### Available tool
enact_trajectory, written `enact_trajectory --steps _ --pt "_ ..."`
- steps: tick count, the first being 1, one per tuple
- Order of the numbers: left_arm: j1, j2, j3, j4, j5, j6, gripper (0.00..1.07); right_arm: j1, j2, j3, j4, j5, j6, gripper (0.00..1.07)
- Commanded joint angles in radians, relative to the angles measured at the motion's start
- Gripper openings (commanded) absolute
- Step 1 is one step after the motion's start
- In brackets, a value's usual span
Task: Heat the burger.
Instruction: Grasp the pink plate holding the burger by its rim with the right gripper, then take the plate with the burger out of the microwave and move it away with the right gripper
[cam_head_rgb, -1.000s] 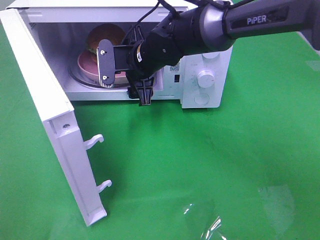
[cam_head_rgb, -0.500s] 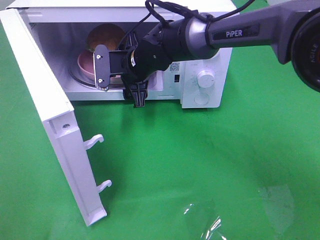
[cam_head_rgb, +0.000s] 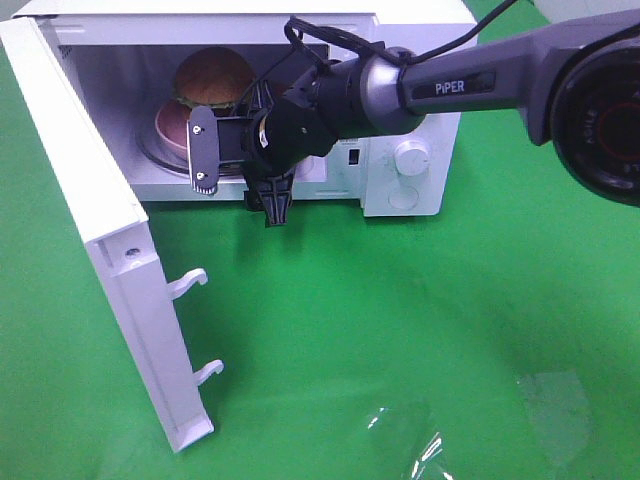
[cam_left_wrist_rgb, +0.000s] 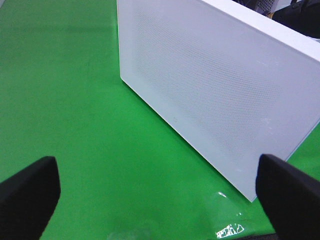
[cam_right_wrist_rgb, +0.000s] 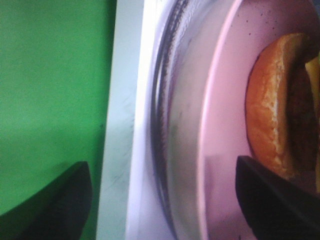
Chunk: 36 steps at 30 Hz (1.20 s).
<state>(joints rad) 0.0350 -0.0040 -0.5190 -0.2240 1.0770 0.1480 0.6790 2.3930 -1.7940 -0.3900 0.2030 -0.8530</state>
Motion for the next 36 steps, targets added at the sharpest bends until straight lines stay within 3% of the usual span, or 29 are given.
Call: enact_trajectory --steps 1,5,10,12,15,16,17,18,19,20,21,36 --pt "-0.001 -0.016 0.002 -0.002 -0.005 -0.005 0.99 0.002 0.031 -0.056 0.031 -0.012 0.016 0.76" --pt "-0.001 -0.016 0.002 0.000 -0.005 -0.005 0.99 0.002 0.035 -0.063 0.035 -0.011 0.016 0.76" --pt "-0.001 -0.016 0.002 0.000 -0.005 -0.005 0.99 0.002 0.036 -0.063 0.035 0.000 0.016 0.69" --pt "-0.001 -0.016 0.002 0.000 -0.005 -0.005 0.99 0.002 0.036 -0.063 0.034 0.000 0.016 0.53" --pt "-0.001 -0.016 0.002 0.000 -0.005 -0.005 0.99 0.002 0.036 -0.063 0.034 0.000 0.016 0.47" --pt "-0.001 -0.016 0.002 0.000 -0.005 -0.005 0.99 0.002 0.036 -0.063 0.034 0.000 0.016 0.33" --pt "-0.001 -0.016 0.002 0.000 -0.005 -0.005 0.99 0.002 0.036 -0.063 0.034 0.000 0.016 0.33" --pt "-0.001 -0.016 0.002 0.000 -0.005 -0.005 0.99 0.002 0.036 -0.063 0.034 0.005 0.016 0.20" --pt "-0.001 -0.016 0.002 0.000 -0.005 -0.005 0.99 0.002 0.036 -0.063 0.034 0.007 0.016 0.14" --pt "-0.001 -0.016 0.002 0.000 -0.005 -0.005 0.99 0.002 0.036 -0.063 0.034 0.007 0.016 0.14" --pt "-0.001 -0.016 0.002 0.000 -0.005 -0.005 0.99 0.002 0.036 -0.063 0.035 0.013 0.016 0.03" --pt "-0.001 -0.016 0.002 0.000 -0.005 -0.005 0.99 0.011 0.028 -0.063 0.043 0.065 0.016 0.00"
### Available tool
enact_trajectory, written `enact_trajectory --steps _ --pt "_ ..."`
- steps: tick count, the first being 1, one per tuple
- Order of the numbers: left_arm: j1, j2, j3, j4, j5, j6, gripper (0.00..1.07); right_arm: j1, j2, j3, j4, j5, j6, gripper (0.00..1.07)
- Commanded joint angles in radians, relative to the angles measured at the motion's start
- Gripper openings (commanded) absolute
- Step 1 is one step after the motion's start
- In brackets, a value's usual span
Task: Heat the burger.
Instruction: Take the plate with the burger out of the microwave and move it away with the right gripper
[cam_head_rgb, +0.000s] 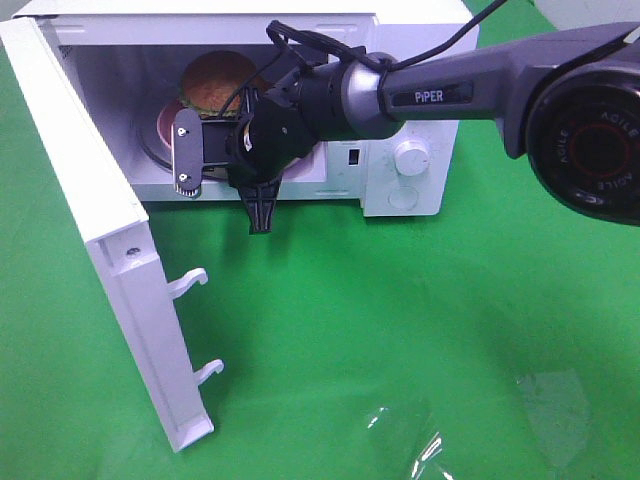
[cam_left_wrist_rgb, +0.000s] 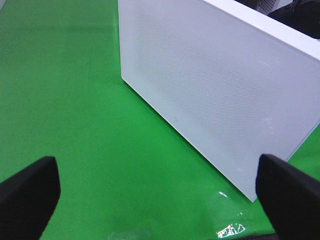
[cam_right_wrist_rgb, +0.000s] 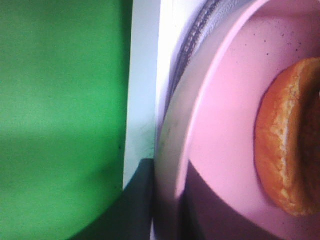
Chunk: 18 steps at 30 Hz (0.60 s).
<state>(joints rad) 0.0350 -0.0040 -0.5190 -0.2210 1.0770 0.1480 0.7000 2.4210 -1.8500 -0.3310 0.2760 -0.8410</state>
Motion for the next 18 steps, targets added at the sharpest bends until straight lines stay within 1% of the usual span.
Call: enact_trajectory --steps 1,14,17,18 --pt "-0.001 -0.016 0.002 -0.003 -0.005 -0.005 0.99 -0.010 -0.002 -0.007 -0.012 -0.001 0.003 0.00" --pt "-0.001 -0.016 0.002 -0.003 -0.005 -0.005 0.99 -0.008 -0.058 -0.006 -0.002 0.068 -0.044 0.00" --pt "-0.001 -0.016 0.002 -0.003 -0.005 -0.005 0.99 -0.008 -0.086 0.018 -0.002 0.066 -0.062 0.00" --pt "-0.001 -0.016 0.002 -0.003 -0.005 -0.005 0.99 -0.008 -0.110 0.058 -0.002 0.041 -0.078 0.00"
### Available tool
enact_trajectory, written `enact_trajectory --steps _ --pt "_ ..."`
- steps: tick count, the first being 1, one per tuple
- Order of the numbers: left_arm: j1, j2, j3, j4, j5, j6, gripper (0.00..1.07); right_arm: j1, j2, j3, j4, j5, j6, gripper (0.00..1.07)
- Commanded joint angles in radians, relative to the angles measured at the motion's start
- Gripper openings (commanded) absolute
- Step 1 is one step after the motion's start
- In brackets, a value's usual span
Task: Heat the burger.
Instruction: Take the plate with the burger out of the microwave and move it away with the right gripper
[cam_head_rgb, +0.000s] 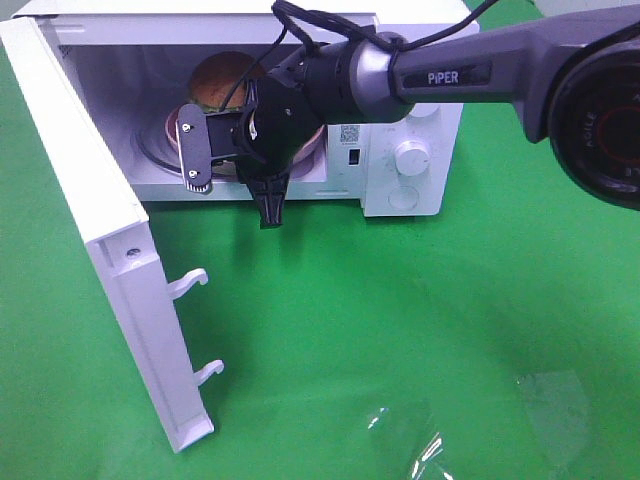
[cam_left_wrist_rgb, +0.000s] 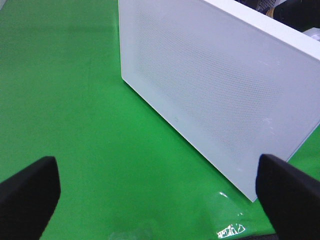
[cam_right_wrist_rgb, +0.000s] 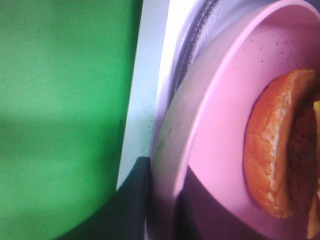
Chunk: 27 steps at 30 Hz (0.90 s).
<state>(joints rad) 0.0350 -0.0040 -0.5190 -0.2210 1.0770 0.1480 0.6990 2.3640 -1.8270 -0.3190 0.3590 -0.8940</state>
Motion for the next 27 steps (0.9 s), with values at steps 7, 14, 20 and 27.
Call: enact_trajectory --steps 7,14,20,27 --pt "-0.001 -0.016 0.002 -0.003 -0.005 -0.005 0.99 -0.007 -0.132 0.168 -0.017 -0.123 -0.095 0.00" --pt "-0.001 -0.016 0.002 -0.003 -0.005 -0.005 0.99 -0.007 -0.198 0.249 -0.017 -0.185 -0.104 0.00" --pt "-0.001 -0.016 0.002 -0.003 -0.005 -0.005 0.99 -0.007 -0.239 0.288 -0.013 -0.194 -0.149 0.00" --pt "-0.001 -0.016 0.002 -0.003 -0.005 -0.005 0.99 -0.010 -0.281 0.346 0.069 -0.190 -0.272 0.00"
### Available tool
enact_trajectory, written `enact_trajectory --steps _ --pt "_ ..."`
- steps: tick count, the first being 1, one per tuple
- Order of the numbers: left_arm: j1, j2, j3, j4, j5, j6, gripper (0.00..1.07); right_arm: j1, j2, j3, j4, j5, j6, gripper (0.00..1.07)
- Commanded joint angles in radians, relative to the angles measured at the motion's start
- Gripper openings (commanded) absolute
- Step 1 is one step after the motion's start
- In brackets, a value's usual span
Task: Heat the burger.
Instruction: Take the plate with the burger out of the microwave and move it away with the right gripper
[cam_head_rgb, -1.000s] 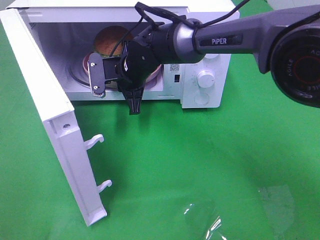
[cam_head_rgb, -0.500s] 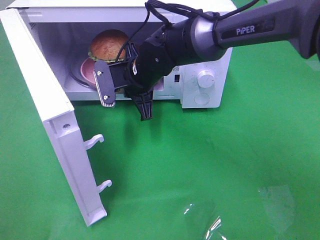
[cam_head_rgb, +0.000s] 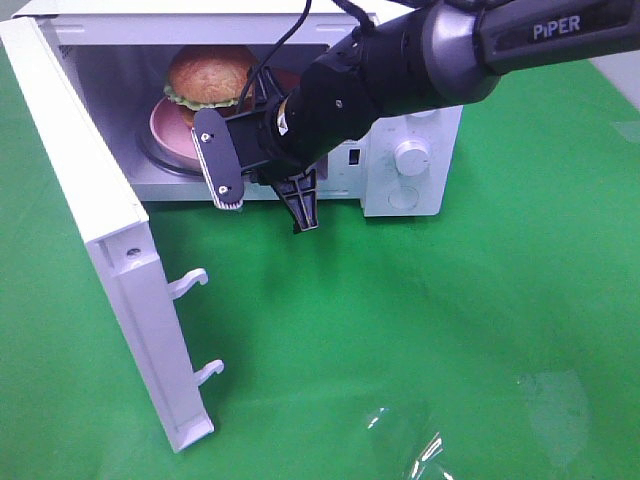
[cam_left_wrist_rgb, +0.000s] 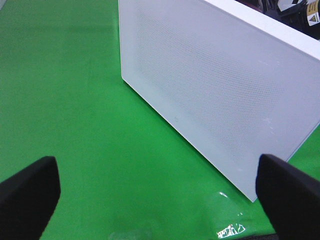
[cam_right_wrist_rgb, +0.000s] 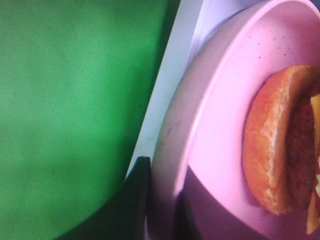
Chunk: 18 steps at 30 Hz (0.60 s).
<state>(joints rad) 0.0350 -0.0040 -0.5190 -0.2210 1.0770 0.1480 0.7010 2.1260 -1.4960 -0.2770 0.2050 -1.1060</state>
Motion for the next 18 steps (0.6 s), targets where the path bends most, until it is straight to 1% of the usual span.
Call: enact_trajectory --steps 1,5,6,8,18 --pt "-0.001 -0.016 0.002 -0.003 -0.005 -0.005 0.99 -0.012 -0.054 0.032 0.052 -0.036 -0.104 0.00" --pt "-0.001 -0.016 0.002 -0.003 -0.005 -0.005 0.99 -0.012 -0.074 0.058 0.090 -0.039 -0.157 0.00" --pt "-0.001 -0.016 0.002 -0.003 -0.005 -0.005 0.99 -0.012 -0.088 0.074 0.121 -0.042 -0.189 0.00" --pt "-0.001 -0.016 0.002 -0.003 -0.005 -0.005 0.99 -0.012 -0.101 0.092 0.143 -0.043 -0.224 0.00" --pt "-0.001 -0.016 0.002 -0.003 -0.005 -0.005 0.99 -0.012 -0.166 0.170 0.238 -0.057 -0.321 0.00"
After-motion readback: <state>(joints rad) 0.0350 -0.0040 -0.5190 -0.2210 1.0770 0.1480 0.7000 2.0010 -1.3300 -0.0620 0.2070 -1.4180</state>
